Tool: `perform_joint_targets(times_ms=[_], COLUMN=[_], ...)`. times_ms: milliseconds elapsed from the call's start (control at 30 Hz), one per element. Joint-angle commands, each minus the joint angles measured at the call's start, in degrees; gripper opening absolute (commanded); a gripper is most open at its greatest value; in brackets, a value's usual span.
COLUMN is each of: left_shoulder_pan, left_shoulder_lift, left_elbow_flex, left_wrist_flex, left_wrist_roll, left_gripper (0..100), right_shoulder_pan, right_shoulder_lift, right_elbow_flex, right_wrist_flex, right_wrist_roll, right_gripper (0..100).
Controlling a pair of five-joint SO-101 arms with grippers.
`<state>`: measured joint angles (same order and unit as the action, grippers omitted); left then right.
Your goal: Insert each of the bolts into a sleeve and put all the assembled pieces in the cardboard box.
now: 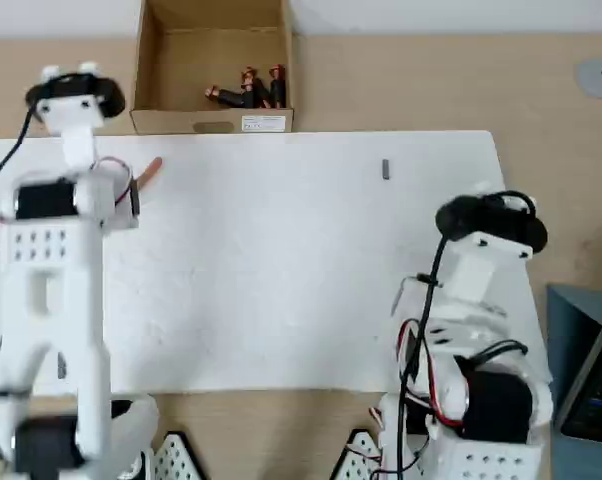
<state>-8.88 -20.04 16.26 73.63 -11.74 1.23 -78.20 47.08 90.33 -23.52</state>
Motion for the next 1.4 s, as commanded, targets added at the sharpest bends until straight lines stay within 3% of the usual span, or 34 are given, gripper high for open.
perform_joint_targets(times_ms=[0, 333, 500, 633, 1033, 1367], left_shoulder_pan=[0.4, -2.4, -5.2, -5.3, -2.3, -1.8], left_shoulder_lift=[9.5, 40.6, 53.5, 59.5, 66.2, 71.1], left_elbow_flex=[-12.7, -45.6, -60.5, -68.7, -73.2, -73.2], left_wrist_flex=[5.9, 21.5, 25.1, 26.6, 26.0, 20.2], left_wrist_roll=[-5.3, -18.1, -23.6, -27.4, -30.2, -30.2], left_gripper=[1, 2, 12, 12, 12, 12], right_shoulder_pan=[1.0, 0.9, 0.9, 0.9, 0.9, 0.7], right_shoulder_lift=[-3.0, -10.2, -13.3, -15.3, -15.8, -15.8], right_elbow_flex=[0.5, 6.5, 8.3, 9.5, 10.6, 10.7], right_wrist_flex=[-2.7, -7.4, -7.3, -7.2, -7.1, -7.0], right_wrist_roll=[0.6, 0.5, 0.5, 0.5, 0.6, 0.6], right_gripper=[0.9, 0.9, 0.9, 0.9, 0.9, 0.9])
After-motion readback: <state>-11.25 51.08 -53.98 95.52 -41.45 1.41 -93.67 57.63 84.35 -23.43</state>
